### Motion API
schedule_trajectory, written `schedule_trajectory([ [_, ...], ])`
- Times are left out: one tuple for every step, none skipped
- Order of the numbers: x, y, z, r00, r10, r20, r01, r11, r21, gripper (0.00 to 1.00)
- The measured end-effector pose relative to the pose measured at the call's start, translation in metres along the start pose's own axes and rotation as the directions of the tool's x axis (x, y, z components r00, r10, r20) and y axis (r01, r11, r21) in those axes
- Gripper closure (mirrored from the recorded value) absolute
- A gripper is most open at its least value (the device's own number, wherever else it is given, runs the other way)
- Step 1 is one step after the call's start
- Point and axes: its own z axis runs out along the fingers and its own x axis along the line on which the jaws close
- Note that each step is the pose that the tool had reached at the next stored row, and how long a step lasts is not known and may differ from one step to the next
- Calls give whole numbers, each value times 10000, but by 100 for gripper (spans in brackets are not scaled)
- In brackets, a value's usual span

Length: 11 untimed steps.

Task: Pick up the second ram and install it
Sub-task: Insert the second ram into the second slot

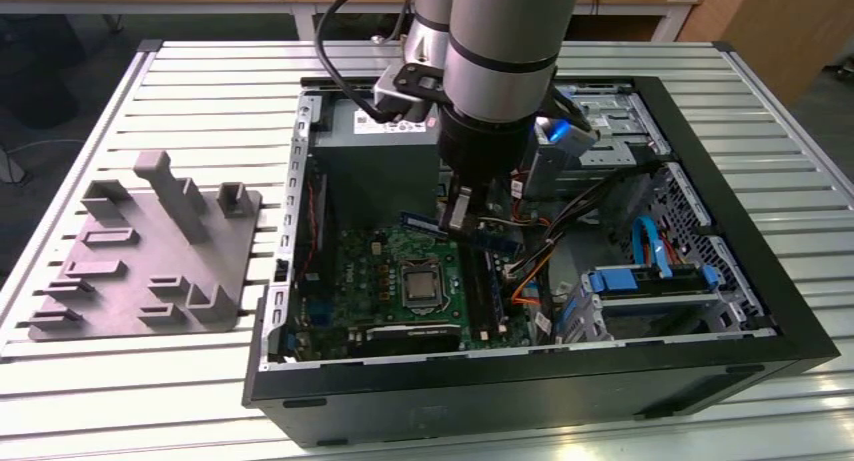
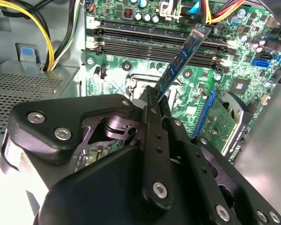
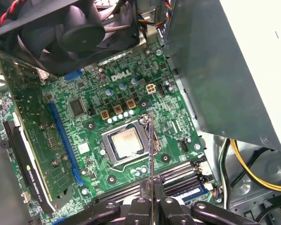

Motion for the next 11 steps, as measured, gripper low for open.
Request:
schedule_trajectory([
  [0, 0, 1, 10000, 43, -7, -43, 10000, 3, 86],
  [0, 0, 1, 10000, 87, -14, -87, 10000, 5, 86],
  [0, 0, 2, 9999, 134, -20, -134, 9999, 7, 86],
  [0, 0, 3, 9998, 180, -27, -180, 9998, 8, 86],
  [0, 0, 3, 9997, 225, -34, -225, 9997, 11, 86],
  [0, 0, 4, 9996, 274, -40, -274, 9996, 13, 86],
  [0, 0, 4, 9995, 328, -45, -328, 9995, 14, 86],
  [0, 0, 5, 9992, 388, -51, -388, 9992, 16, 86],
  [0, 0, 6, 9989, 457, -57, -457, 9990, 17, 86],
  [0, 0, 6, 9986, 517, -63, -517, 9987, 19, 86],
  [0, 0, 7, 9983, 573, -69, -573, 9984, 21, 86],
])
